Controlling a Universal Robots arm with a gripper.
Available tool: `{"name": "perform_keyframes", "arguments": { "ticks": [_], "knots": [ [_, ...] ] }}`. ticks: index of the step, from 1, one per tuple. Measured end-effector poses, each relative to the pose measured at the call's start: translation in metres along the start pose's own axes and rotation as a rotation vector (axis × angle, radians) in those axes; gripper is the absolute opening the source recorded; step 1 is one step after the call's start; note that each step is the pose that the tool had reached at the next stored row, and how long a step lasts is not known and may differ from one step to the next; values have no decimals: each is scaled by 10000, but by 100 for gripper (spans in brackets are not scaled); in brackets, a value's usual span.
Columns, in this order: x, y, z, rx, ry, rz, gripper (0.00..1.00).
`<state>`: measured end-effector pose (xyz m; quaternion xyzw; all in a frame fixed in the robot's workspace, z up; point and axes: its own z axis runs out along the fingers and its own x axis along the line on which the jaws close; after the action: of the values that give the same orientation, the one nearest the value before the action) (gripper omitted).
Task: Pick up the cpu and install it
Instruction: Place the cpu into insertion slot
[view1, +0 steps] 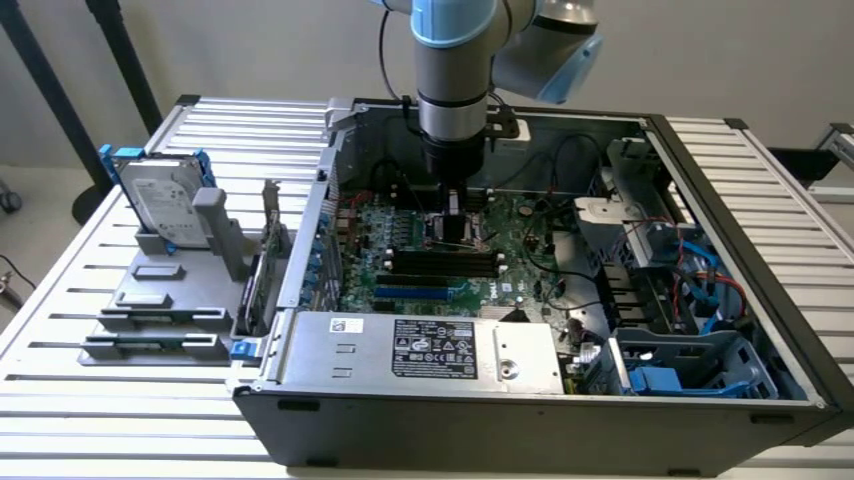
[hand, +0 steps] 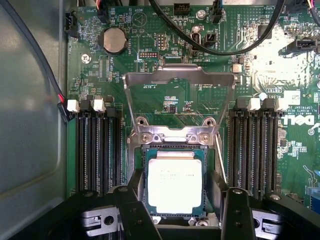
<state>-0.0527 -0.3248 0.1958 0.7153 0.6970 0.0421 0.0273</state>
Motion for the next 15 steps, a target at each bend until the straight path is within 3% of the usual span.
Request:
{"name": "perform_keyframes", "arguments": {
  "ticks": [5,15],
  "knots": [
    [0,2,-21,1,0,0,62],
    [-1,-12,-169,23,0,0,62]
  ]
}}
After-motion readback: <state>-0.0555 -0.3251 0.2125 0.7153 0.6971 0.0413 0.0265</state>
